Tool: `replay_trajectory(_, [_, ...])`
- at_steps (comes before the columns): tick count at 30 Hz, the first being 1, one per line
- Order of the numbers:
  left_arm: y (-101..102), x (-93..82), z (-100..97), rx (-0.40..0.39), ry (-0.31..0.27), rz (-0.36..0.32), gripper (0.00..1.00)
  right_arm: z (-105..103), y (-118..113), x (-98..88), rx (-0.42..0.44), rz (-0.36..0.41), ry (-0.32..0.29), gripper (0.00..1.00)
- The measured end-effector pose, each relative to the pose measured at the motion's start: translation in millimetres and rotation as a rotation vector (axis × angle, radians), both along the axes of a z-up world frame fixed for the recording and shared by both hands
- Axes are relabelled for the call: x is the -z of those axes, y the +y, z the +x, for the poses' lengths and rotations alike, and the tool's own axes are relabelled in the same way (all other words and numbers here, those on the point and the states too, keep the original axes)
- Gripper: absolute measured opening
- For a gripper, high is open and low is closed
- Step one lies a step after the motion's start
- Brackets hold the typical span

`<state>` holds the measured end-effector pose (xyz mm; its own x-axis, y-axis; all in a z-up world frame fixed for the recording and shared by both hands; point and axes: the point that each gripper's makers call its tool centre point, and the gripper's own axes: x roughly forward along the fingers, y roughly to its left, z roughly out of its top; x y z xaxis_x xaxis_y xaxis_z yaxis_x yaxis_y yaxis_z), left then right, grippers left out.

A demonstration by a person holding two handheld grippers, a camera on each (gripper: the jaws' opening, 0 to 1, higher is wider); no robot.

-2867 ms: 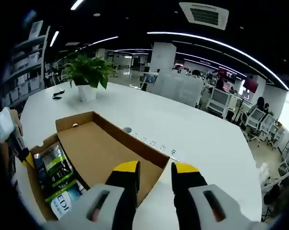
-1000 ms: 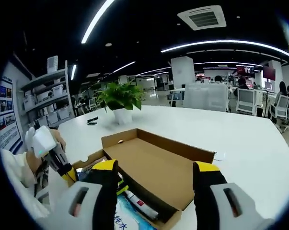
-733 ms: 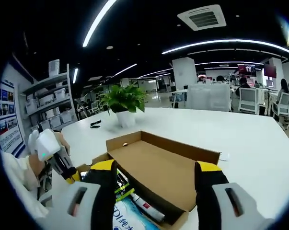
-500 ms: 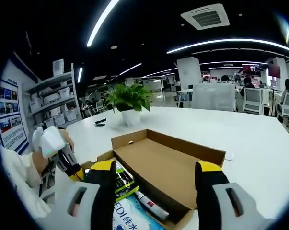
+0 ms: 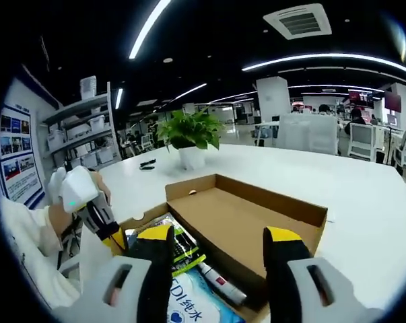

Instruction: Operate the shoe box by opening the lid, removing the specified soft item, and placing it in the target area until the item is outside and the box remains undamaged.

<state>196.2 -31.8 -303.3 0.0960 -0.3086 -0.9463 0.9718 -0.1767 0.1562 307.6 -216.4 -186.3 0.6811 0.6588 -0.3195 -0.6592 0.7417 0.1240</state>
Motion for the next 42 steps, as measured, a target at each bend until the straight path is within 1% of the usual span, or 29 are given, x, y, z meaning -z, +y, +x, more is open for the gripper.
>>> replay_trajectory(6, [0,-0.2,0.6,-0.008,0.000,-0.003,0.03,-4,6,6.4,-0.019,-0.020,0.009,0.54])
replay_trajectory(11, [0,-0.2,0.8,-0.006,-0.001,-0.002,0.03,-8,10,14.2,-0.041,-0.070,0.007,0.53])
replay_trajectory(14, [0,-0.1,0.1,0.007,0.004,-0.003,0.03,-9,11,15.3,-0.049,-0.062,0.021,0.53])
replay_trajectory(21, [1,-0.1,0.6,-0.005,0.007,-0.005,0.03,-9,11,16.9,-0.043,-0.045,0.042,0.53])
replay_trajectory(24, [0,0.0,0.2,0.000,0.011,-0.006,0.02,-9,11,20.6,-0.049,-0.051,0.049,0.53])
replay_trajectory(27, [0,0.0,0.1,-0.002,0.012,-0.009,0.02,-11,12,24.1,-0.056,-0.036,0.061,0.53])
replay_trajectory(30, [0,-0.1,0.2,-0.002,0.008,-0.009,0.02,-11,12,28.3,-0.055,-0.046,0.066,0.52])
replay_trajectory(33, [0,-0.2,0.0,-0.001,0.005,-0.009,0.03,-14,16,34.7,-0.074,-0.039,0.095,0.49])
replay_trajectory(35, [0,-0.3,0.2,-0.004,0.001,-0.007,0.03,-15,18,40.0,-0.078,-0.061,0.104,0.48])
replay_trajectory(36, [0,0.0,-0.5,0.001,-0.011,0.002,0.03,-14,16,44.3,-0.063,-0.088,0.109,0.47])
replay_trajectory(38, [0,0.0,-0.4,0.001,-0.016,0.007,0.03,-14,19,45.1,-0.076,-0.082,0.106,0.47])
replay_trajectory(40, [0,-0.2,0.1,-0.002,-0.009,0.003,0.03,-14,19,47.5,-0.074,-0.076,0.127,0.47])
replay_trajectory(42, [0,-0.2,0.1,-0.001,-0.007,0.001,0.03,-14,19,48.7,-0.077,-0.079,0.125,0.47])
